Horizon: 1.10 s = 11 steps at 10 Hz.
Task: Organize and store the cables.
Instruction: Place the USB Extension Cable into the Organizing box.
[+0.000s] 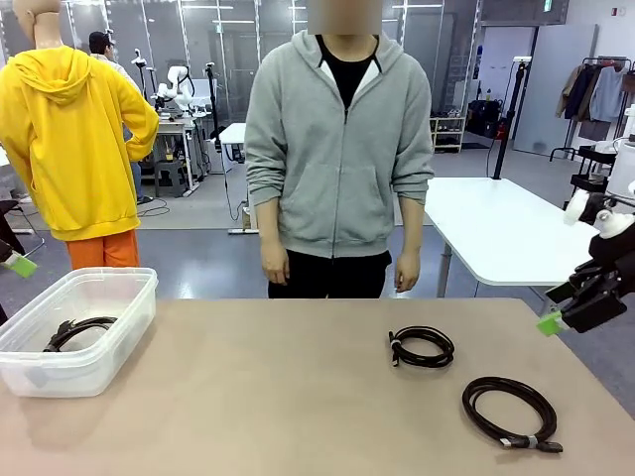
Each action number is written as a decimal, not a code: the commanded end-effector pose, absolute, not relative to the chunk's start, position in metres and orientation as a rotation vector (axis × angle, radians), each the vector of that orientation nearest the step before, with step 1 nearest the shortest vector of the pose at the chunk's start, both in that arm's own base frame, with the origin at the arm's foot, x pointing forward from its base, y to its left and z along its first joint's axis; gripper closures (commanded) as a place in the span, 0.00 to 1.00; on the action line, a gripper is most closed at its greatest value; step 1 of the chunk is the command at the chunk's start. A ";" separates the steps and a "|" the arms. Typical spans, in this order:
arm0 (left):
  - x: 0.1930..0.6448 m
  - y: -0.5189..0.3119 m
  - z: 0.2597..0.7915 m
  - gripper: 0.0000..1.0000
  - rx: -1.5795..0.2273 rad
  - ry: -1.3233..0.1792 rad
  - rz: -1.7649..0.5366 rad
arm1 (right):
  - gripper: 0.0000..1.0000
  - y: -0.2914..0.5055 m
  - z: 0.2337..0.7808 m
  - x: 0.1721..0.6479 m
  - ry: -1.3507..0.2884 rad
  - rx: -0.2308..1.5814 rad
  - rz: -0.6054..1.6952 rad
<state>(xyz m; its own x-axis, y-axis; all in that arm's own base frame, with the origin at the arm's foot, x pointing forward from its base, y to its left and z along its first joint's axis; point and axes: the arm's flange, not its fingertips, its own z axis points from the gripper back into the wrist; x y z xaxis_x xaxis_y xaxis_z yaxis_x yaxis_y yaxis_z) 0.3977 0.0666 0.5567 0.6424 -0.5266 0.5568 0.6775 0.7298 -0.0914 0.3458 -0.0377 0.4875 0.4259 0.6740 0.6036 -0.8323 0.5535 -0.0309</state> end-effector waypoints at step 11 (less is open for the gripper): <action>0.402 0.063 0.559 0.00 -0.296 -0.541 -0.671 | 0.00 0.013 0.325 0.354 -0.084 0.175 1.496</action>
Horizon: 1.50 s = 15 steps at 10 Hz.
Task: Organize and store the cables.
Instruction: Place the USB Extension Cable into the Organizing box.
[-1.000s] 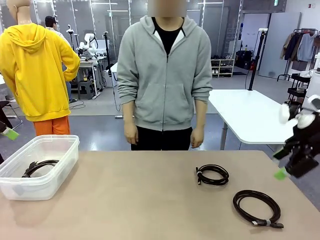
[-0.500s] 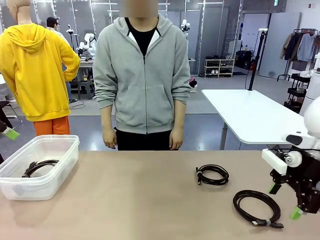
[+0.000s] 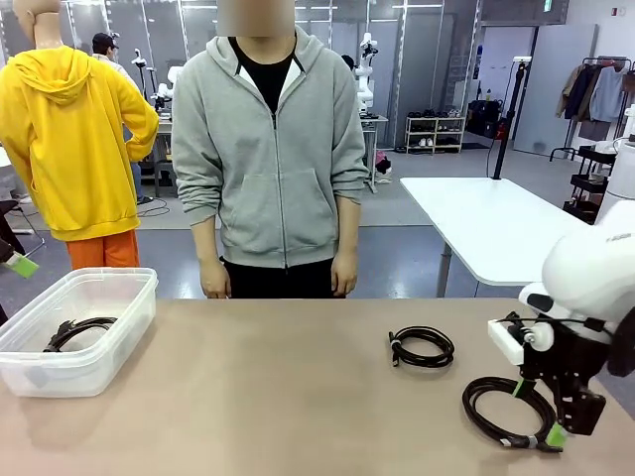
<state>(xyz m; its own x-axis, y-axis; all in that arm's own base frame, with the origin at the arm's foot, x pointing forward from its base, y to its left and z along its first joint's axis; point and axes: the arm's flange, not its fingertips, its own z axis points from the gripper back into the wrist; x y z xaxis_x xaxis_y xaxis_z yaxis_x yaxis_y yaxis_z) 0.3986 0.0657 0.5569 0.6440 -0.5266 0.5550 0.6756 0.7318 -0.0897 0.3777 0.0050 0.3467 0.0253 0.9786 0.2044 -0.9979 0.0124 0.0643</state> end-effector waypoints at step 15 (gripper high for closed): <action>0.402 0.063 0.559 0.00 -0.296 -0.541 -0.671 | 1.00 0.016 0.298 0.345 0.058 0.074 1.559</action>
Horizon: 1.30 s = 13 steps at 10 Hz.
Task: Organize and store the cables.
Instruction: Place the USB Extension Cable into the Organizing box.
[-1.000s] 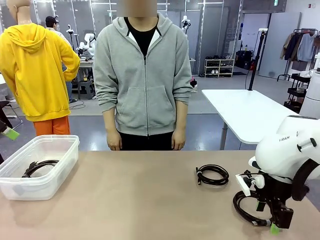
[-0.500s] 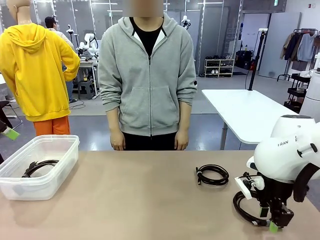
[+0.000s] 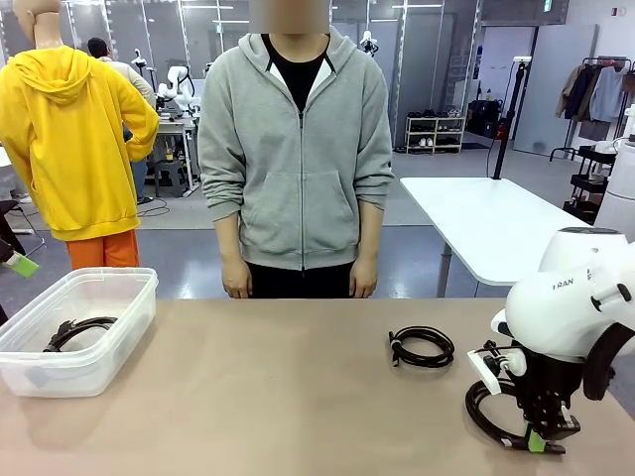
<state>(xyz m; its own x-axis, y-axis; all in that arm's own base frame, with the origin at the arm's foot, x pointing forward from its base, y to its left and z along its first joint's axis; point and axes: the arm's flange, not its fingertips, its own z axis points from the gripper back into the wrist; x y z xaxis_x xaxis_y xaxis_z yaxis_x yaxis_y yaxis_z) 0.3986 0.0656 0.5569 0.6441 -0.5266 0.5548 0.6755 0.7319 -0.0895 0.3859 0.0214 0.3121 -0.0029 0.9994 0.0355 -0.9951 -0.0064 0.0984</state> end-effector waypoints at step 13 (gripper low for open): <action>0.402 0.063 0.559 0.00 -0.296 -0.541 -0.671 | 1.00 0.293 0.471 0.397 -0.300 -0.004 1.548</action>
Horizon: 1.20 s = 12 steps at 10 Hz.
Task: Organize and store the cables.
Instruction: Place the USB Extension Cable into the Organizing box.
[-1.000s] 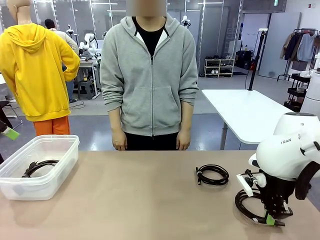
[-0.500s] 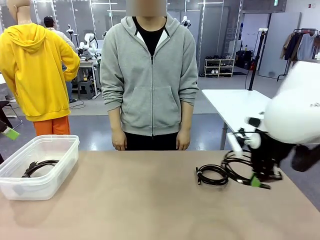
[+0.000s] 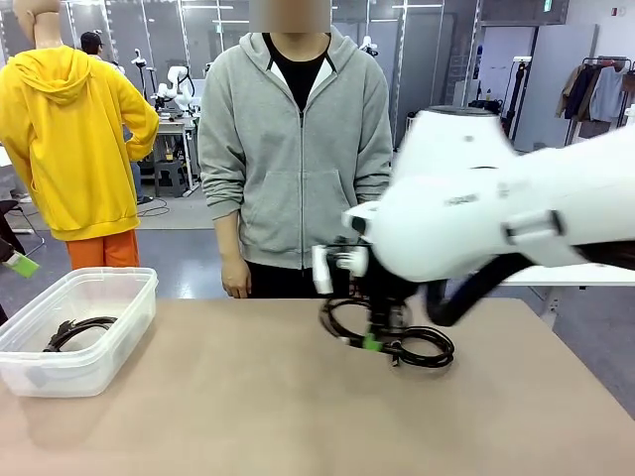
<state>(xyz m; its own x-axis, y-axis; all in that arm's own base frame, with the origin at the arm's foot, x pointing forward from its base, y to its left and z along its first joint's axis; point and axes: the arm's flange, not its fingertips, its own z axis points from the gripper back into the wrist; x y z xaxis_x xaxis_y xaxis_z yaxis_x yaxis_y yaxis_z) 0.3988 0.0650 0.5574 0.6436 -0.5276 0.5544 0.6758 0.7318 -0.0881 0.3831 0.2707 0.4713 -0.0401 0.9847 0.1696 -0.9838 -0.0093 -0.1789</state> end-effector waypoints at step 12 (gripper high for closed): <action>0.402 0.063 0.559 0.00 -0.296 -0.541 -0.671 | 0.39 0.367 0.352 0.417 -0.285 0.055 1.457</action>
